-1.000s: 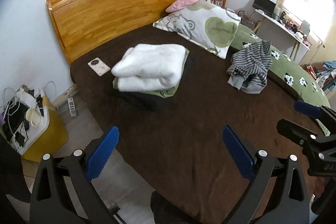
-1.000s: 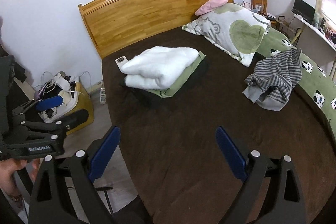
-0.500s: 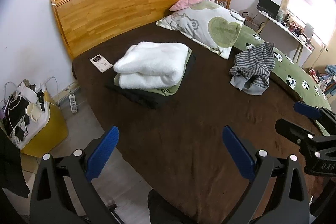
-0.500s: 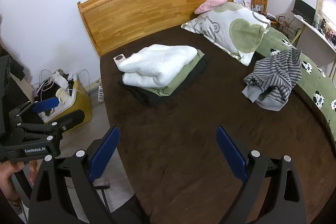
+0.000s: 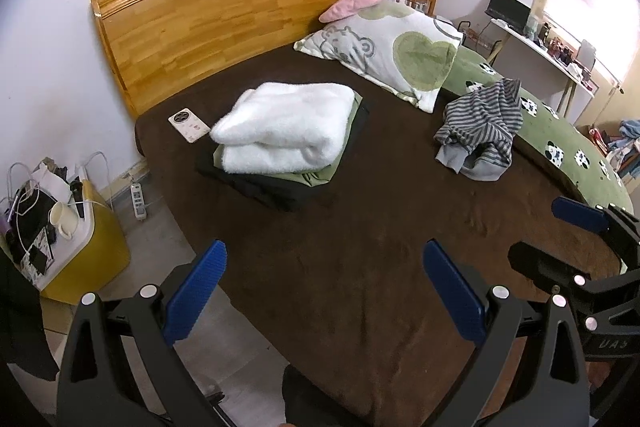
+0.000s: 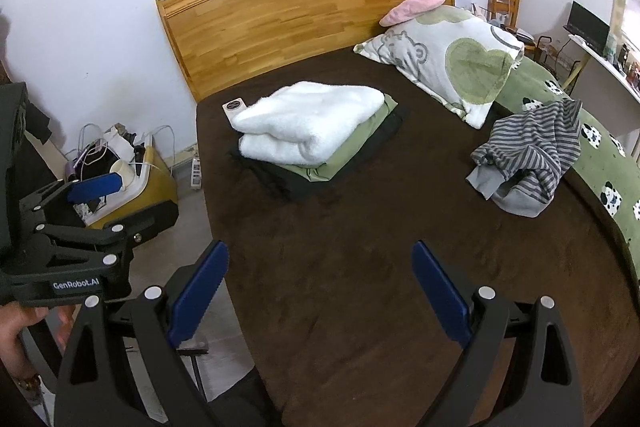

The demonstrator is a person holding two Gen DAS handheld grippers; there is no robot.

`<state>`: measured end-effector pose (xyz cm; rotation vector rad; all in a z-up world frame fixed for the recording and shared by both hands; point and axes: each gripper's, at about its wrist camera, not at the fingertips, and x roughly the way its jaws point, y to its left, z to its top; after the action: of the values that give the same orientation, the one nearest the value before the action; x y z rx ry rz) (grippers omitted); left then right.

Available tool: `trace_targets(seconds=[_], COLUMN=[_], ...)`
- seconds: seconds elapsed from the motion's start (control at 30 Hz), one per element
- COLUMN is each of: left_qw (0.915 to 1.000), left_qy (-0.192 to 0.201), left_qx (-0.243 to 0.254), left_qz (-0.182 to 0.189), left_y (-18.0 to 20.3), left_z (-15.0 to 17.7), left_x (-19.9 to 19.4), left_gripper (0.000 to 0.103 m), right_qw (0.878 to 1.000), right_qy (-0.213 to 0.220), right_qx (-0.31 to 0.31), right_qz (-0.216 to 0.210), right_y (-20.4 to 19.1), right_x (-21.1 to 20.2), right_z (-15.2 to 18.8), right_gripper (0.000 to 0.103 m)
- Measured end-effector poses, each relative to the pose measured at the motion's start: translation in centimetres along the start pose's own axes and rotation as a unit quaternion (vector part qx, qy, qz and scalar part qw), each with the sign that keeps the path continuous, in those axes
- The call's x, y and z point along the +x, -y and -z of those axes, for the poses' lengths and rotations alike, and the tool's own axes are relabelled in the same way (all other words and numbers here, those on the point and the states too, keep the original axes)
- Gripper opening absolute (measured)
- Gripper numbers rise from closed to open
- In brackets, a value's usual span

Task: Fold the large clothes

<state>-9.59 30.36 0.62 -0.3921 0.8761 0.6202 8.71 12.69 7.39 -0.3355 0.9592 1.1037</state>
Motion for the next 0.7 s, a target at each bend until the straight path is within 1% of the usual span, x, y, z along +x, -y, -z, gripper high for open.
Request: trace_targets(seconds=[0.5, 0.7], left_qw=[0.999, 0.9987], left_qy=[0.014, 0.014], left_qx=[-0.015, -0.015], left_qz=[-0.039, -0.046], left_y=[-1.2, -1.4], left_z=[-0.1, 0.0], left_x=[-0.4, -0.4], left_gripper=[0.096, 0.096], right_qw=[1.0, 1.0], right_qy=[-0.003, -0.007], right_qx=[0.0, -0.004], right_qz=[0.003, 0.002], right_y=[0.2, 0.2], right_x=[0.1, 0.3], right_z=[0.1, 0.0], right_gripper=[0.091, 0.091])
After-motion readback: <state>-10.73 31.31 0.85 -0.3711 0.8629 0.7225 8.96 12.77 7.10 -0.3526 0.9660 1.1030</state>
